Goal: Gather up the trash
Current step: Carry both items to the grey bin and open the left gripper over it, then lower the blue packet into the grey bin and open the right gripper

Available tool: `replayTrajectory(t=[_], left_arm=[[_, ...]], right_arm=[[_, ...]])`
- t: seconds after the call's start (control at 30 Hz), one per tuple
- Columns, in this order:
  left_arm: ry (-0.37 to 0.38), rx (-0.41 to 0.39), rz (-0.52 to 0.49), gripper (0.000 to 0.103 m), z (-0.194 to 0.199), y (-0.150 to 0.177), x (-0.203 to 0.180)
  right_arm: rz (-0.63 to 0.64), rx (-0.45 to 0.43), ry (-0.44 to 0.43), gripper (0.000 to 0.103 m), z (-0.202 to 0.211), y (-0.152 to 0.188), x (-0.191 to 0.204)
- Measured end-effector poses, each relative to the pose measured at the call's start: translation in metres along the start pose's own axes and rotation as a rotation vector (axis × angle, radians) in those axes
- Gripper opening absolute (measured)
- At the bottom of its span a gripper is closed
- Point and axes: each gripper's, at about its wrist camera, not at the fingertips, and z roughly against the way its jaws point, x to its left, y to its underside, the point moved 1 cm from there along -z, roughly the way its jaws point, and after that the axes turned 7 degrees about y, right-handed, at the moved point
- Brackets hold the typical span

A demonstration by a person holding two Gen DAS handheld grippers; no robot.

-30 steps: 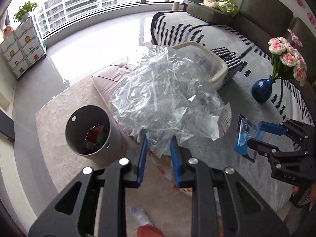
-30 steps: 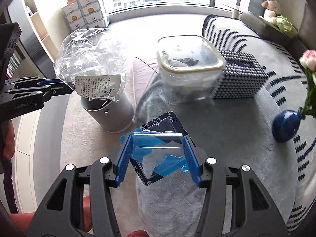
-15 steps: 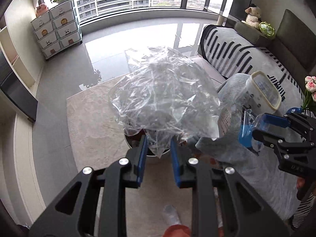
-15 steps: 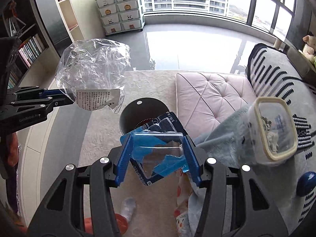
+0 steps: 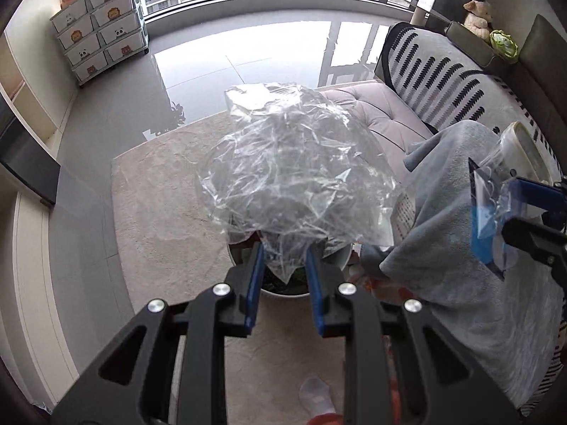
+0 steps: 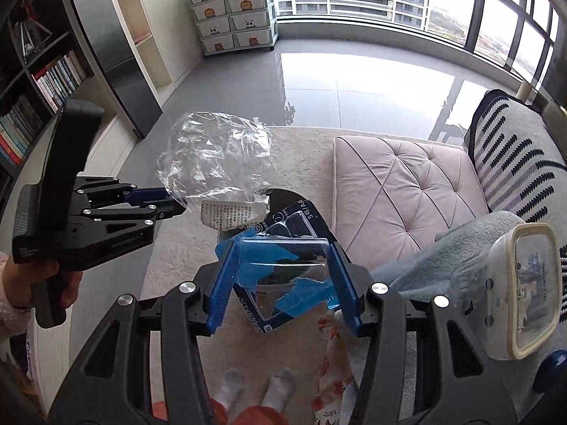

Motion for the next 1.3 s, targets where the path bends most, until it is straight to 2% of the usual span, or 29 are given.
replayTrajectory(t=[0.17, 0.2, 0.27, 0.4, 0.7, 0.87, 1.07, 1.2, 1.3], left_arm=[[0.001, 0.017, 0.021, 0.029, -0.042, -0.004, 0.001], [-0.003, 0.021, 0.023, 0.035, -0.048, -0.004, 0.001], [-0.013, 0.025, 0.025, 0.038, -0.055, -0.005, 0.001], [-0.014, 0.036, 0.052, 0.038, -0.060, -0.004, 0.005], [-0.035, 0.036, 0.102, 0.039, -0.041, 0.007, 0.025], [-0.066, 0.015, 0.128, 0.049, -0.025, 0.014, 0.038], [-0.090, -0.001, 0.163, 0.051, -0.011, 0.022, 0.054], [-0.099, -0.009, 0.180, 0.051, -0.005, 0.023, 0.059], [-0.097, -0.016, 0.187, 0.054, 0.000, 0.024, 0.060]], right_arm=[[0.040, 0.035, -0.004, 0.050, -0.023, -0.002, -0.012], [0.042, 0.040, -0.005, 0.050, -0.025, -0.003, -0.015], [0.050, 0.047, -0.009, 0.050, -0.029, -0.006, -0.020], [0.082, 0.060, -0.021, 0.050, -0.040, -0.012, -0.020], [0.140, 0.060, -0.085, 0.050, -0.068, -0.033, 0.013], [0.180, 0.052, -0.117, 0.051, -0.090, -0.049, 0.034], [0.209, 0.053, -0.129, 0.055, -0.111, -0.064, 0.057], [0.208, 0.032, -0.119, 0.071, -0.110, -0.072, 0.062], [0.208, 0.032, -0.113, 0.073, -0.107, -0.072, 0.064]])
